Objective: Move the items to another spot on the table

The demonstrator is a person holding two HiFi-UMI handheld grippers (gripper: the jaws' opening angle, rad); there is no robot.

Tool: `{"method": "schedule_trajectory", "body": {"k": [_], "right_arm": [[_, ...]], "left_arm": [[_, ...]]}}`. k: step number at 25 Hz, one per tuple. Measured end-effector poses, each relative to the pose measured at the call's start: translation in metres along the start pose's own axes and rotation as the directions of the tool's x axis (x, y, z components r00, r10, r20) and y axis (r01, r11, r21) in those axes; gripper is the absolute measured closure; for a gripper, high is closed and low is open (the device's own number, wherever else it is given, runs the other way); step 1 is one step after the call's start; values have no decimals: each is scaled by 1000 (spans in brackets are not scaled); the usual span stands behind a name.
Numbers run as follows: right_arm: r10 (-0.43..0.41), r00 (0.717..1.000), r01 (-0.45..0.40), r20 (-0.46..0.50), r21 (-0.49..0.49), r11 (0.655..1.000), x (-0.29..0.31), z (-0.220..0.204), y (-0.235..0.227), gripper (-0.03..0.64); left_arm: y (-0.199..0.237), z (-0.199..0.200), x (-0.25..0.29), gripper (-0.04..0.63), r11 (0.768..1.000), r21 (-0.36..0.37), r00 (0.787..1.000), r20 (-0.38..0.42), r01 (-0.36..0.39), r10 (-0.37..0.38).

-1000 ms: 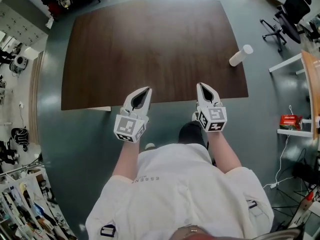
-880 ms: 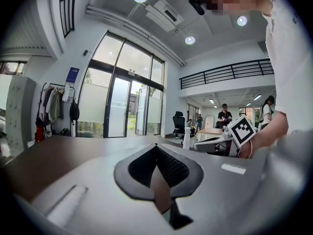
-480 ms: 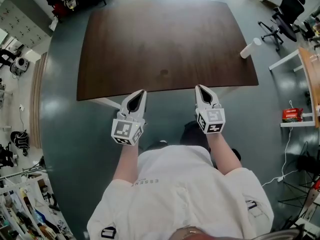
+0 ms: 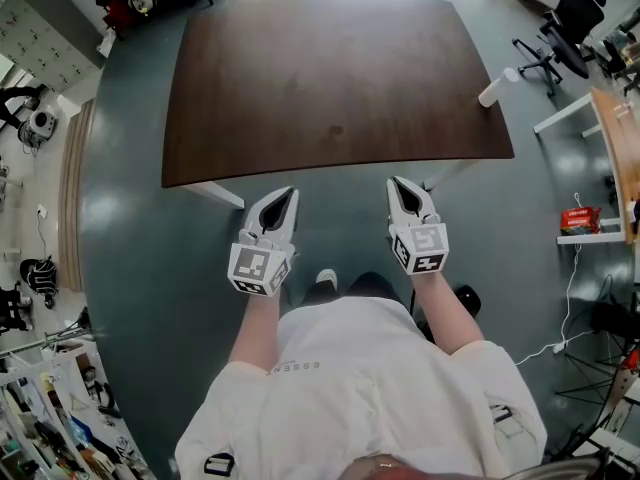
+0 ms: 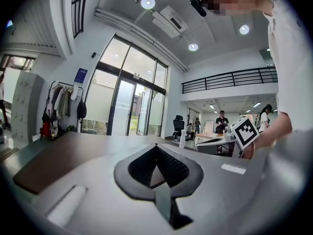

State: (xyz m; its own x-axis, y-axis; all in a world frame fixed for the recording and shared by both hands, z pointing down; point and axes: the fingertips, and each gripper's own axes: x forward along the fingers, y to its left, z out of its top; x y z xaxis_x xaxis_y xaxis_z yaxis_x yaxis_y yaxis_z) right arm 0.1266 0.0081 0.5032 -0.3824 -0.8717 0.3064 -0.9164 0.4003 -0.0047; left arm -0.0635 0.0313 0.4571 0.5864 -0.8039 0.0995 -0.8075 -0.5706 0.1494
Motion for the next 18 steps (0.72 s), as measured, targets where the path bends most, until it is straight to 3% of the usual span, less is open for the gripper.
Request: {"method": "schedule_trajectory", "body": {"k": [9, 18], "right_arm": [[61, 995, -59, 77, -30, 998, -34, 20, 19, 624], [76, 992, -68, 104, -76, 995, -61, 30, 14, 626]], "left_arm": [[-20, 10, -11, 578, 1000, -22, 999, 48, 6, -5], [-44, 25, -14, 578, 999, 27, 997, 72, 20, -22]]}}
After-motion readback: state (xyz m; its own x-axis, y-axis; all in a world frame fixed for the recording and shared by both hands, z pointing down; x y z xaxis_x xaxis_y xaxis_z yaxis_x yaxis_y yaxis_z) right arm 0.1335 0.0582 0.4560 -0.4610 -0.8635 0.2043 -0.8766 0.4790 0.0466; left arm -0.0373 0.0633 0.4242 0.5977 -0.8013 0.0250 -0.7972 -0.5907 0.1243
